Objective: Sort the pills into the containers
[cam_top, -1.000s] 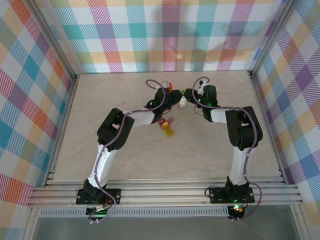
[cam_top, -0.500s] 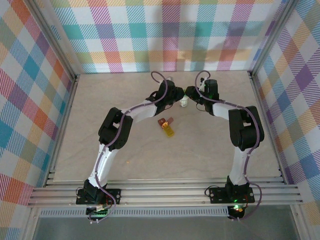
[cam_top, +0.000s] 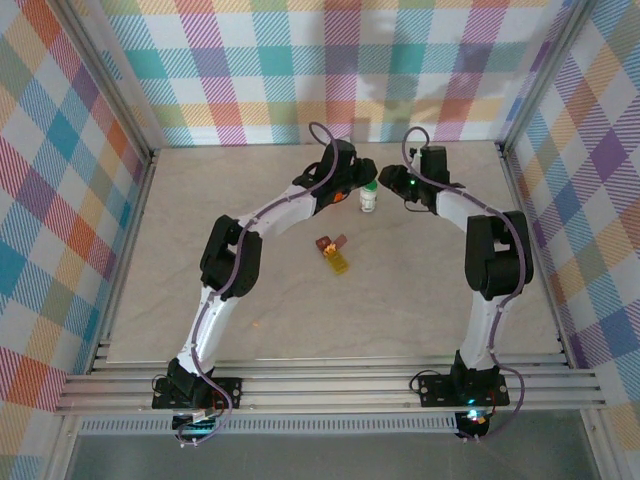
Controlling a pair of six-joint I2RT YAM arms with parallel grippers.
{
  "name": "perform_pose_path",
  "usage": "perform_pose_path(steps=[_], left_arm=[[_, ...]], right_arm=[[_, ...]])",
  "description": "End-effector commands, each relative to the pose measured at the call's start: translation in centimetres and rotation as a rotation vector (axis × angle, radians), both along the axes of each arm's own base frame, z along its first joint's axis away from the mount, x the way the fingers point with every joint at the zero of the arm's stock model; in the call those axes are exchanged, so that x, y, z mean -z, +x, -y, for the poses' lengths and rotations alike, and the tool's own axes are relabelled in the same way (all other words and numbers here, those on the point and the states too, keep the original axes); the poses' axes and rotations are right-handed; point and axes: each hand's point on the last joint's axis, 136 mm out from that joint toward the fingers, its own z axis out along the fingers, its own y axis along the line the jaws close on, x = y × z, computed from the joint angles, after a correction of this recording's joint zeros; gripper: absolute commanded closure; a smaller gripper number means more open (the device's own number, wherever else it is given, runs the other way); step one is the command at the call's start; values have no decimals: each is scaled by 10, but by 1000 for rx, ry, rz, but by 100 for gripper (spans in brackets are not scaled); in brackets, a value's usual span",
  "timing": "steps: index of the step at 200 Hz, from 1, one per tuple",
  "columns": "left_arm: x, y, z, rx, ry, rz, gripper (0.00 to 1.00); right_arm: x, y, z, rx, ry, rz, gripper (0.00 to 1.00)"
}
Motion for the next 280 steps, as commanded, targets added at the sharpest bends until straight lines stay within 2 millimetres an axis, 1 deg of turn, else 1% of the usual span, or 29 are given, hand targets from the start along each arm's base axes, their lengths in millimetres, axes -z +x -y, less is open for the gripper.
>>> perform_pose_path(steps=[1,9,14,15,17,28,33,40,42,54,67,80,81,88,106,108,109,118,123,139,166,180,215,257,280], left_arm=[[-46,-13,-15,13,39,64,69],[-50,-20,-23,8,63,76,69],[-56,-25,-30,2,79,88,69],[-54,-26,-31,2,84,87,69],[-59,-28,-35,-5,90,94,69],[-66,-41,-53,-26,128,116,69],[-70,-47,-62,-33,145,129,69],[-70,-56,-75,-47,173,136,69],[-73,-59,-78,-49,177,143,69],[-66,-75,-102,-61,222,121,68],[-51,-90,-127,-66,253,69,69],[-24,-107,-151,-66,259,3,70],[-17,-110,-154,-65,264,-11,70],[-5,-118,-164,-67,258,-42,70],[39,-136,-181,-53,233,-140,72],[40,-136,-182,-52,226,-143,72],[45,-138,-183,-50,227,-153,72],[62,-143,-187,-46,209,-191,73],[69,-145,-189,-41,199,-204,73],[88,-150,-187,-20,171,-233,73],[110,-150,-172,36,136,-283,73],[120,-149,-169,42,127,-308,73],[129,-145,-161,47,89,-324,76],[135,-143,-152,64,79,-340,78],[138,-145,-146,73,88,-343,79]], right_arm=[[-49,-14,-1,-68,-47,77,50],[-54,-21,0,-68,-63,81,50],[-57,-27,0,-74,-70,81,50],[-57,-28,0,-74,-71,79,50],[-58,-31,0,-77,-74,80,50],[-62,-44,-3,-91,-93,77,51],[-60,-52,-6,-101,-103,73,51],[-59,-62,-10,-120,-120,70,51],[-58,-67,-12,-127,-127,69,51],[-51,-84,-17,-147,-156,46,51],[-43,-100,-22,-167,-157,23,53],[-31,-114,-26,-180,-142,-16,57],[-31,-115,-26,-182,-140,-19,57],[-22,-122,-29,-191,-139,-42,58],[-1,-136,-36,-217,-173,-80,60],[3,-138,-37,-220,-183,-85,60],[5,-139,-38,-221,-186,-87,60],[15,-142,-39,-227,-206,-104,61],[23,-145,-41,-232,-212,-123,62],[38,-148,-46,-244,-202,-155,64],[59,-147,-53,-273,-199,-199,66],[69,-145,-56,-282,-206,-214,67],[84,-140,-66,-320,-196,-236,68],[86,-134,-86,-379,-180,-221,70],[84,-131,-97,-410,-168,-210,70]])
